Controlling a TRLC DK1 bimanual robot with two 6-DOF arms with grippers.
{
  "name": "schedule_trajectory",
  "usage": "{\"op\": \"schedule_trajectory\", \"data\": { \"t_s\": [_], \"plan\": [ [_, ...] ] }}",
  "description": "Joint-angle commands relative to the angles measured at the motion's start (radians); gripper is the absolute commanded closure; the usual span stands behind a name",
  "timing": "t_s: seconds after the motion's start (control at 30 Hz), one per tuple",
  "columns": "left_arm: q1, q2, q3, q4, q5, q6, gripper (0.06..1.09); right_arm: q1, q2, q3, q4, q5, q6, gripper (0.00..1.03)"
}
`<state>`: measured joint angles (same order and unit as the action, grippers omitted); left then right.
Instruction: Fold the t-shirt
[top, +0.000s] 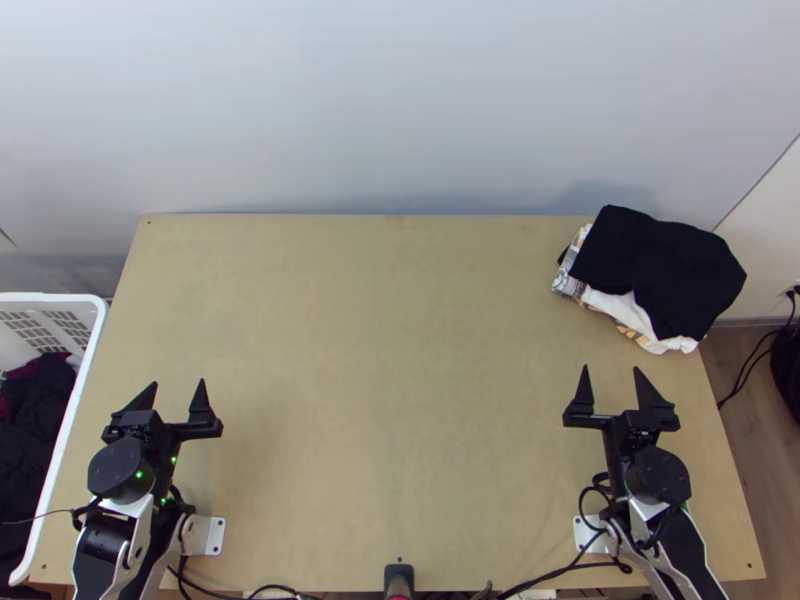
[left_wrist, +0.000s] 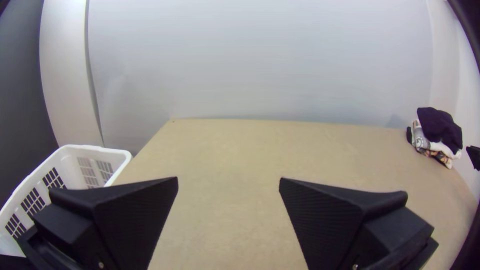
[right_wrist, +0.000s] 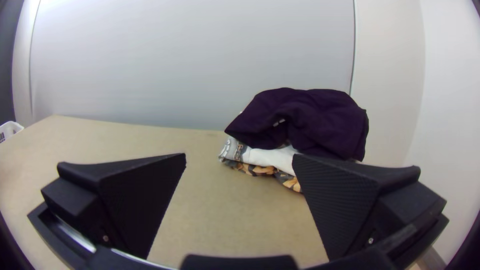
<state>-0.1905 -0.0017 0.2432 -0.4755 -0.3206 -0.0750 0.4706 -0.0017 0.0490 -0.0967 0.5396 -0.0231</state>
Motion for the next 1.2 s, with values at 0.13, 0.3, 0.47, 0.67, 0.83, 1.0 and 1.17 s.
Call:
{"op": "schedule_trajectory", "data": {
  "t_s": [0.13, 0.3, 0.47, 0.67, 0.83, 1.0, 1.17],
  "plan": [
    [0.000, 0.000, 0.001, 0.000, 0.002, 0.001, 0.10, 0.000, 0.000, 0.000, 0.000, 0.000, 0.000, 0.03],
    [0.000, 0.000, 0.001, 0.000, 0.002, 0.001, 0.10, 0.000, 0.000, 0.000, 0.000, 0.000, 0.000, 0.03],
    [0.000, 0.000, -0.001, 0.000, 0.002, 0.001, 0.10, 0.000, 0.000, 0.000, 0.000, 0.000, 0.003, 0.03],
    [0.000, 0.000, 0.001, 0.000, 0.002, 0.001, 0.10, 0.013, -0.003, -0.005, 0.029, -0.001, 0.088, 0.03],
    [0.006, 0.000, 0.002, -0.009, 0.002, -0.002, 0.10, -0.067, -0.001, -0.008, 0.061, 0.002, 0.089, 0.03],
    [0.003, 0.000, 0.008, -0.040, 0.000, -0.045, 0.10, -0.070, -0.004, -0.015, 0.285, 0.048, -0.255, 0.07],
    [-0.001, 0.002, 0.005, -0.022, -0.006, -0.017, 0.10, -0.047, -0.003, 0.017, 0.276, 0.071, -0.345, 0.09]
  ]
}}
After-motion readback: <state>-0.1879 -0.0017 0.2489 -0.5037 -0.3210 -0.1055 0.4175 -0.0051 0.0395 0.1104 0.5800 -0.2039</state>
